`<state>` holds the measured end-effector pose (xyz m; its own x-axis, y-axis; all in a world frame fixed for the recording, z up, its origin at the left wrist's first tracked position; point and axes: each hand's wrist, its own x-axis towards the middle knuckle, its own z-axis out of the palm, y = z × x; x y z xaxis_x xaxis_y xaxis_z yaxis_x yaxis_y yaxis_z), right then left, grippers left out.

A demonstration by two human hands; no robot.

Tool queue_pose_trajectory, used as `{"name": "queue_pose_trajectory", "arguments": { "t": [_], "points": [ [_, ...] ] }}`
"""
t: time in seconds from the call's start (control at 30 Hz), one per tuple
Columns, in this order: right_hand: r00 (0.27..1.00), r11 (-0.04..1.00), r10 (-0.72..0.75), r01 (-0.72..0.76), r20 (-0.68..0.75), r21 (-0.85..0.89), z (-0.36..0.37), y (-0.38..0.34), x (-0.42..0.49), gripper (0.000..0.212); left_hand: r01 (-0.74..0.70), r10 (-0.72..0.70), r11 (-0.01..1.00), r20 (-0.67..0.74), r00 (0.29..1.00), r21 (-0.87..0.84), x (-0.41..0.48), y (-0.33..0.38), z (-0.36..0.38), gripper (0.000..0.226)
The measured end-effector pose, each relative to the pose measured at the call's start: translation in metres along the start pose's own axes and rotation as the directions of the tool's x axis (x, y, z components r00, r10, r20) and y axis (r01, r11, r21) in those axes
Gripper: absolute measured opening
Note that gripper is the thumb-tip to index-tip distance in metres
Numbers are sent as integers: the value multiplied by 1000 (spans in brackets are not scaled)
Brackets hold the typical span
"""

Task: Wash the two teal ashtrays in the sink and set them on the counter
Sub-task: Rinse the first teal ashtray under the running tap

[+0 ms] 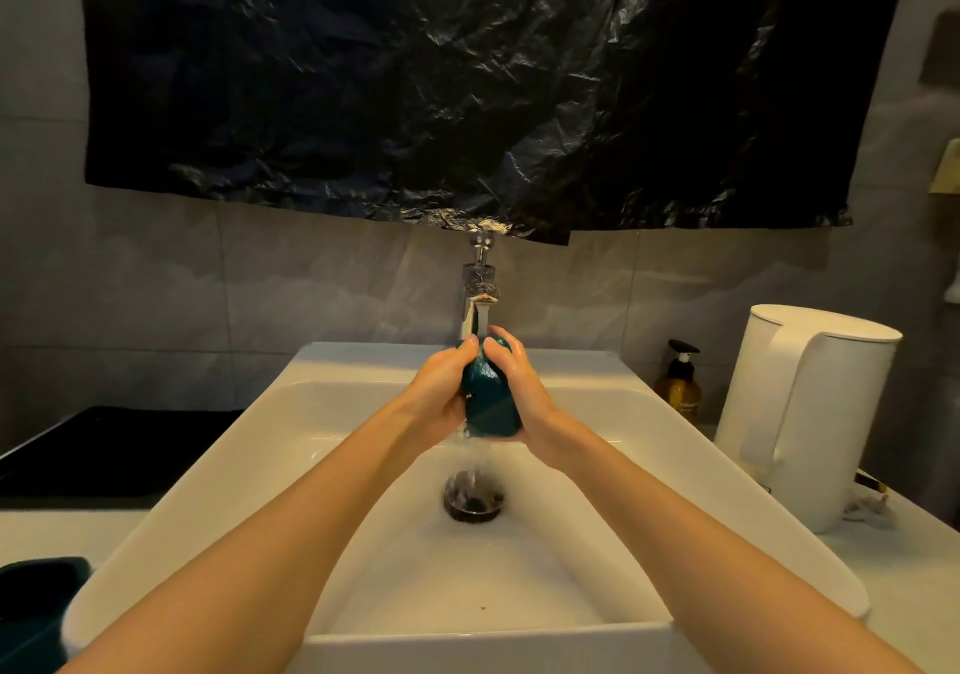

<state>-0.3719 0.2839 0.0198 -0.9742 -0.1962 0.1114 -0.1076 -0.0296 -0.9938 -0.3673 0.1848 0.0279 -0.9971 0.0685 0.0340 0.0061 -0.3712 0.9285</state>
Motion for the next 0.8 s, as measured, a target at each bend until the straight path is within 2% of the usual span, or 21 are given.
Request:
{"name": "queue_pose_trajectory", "arguments": {
  "t": [0.1, 0.2, 0.27, 0.4, 0.53, 0.7, 0.8],
  "points": [
    [986, 982, 164, -163, 0, 96, -1, -3, 0, 38, -11, 9, 999, 26, 1000, 51, 0, -5, 1, 32],
    [925, 908, 379, -376, 19, 187, -10, -8, -3, 46, -19, 2, 984, 96, 995, 179, -4, -9, 4, 26],
    [895, 875, 444, -443, 42, 197, -20, -10, -3, 51, -28, -9, 965, 140, 990, 260, -5, -12, 4, 28],
    [907, 893, 415, -421, 71, 161, -24, -10, 0, 52, -28, -6, 968, 133, 991, 251, -5, -10, 3, 32],
    [937, 918, 337, -349, 97, 186, -19, -10, 3, 44, -60, 15, 964, 171, 985, 260, -1, -4, -5, 35],
    [938, 932, 346, -344, 2, 111, -15, -9, 3, 56, -60, -11, 949, 221, 975, 309, -3, -4, -5, 30],
    [914, 895, 403, -405, 49, 189, -15, -10, 1, 46, -60, -11, 948, 218, 976, 313, -2, -4, -8, 30]
  ]
}}
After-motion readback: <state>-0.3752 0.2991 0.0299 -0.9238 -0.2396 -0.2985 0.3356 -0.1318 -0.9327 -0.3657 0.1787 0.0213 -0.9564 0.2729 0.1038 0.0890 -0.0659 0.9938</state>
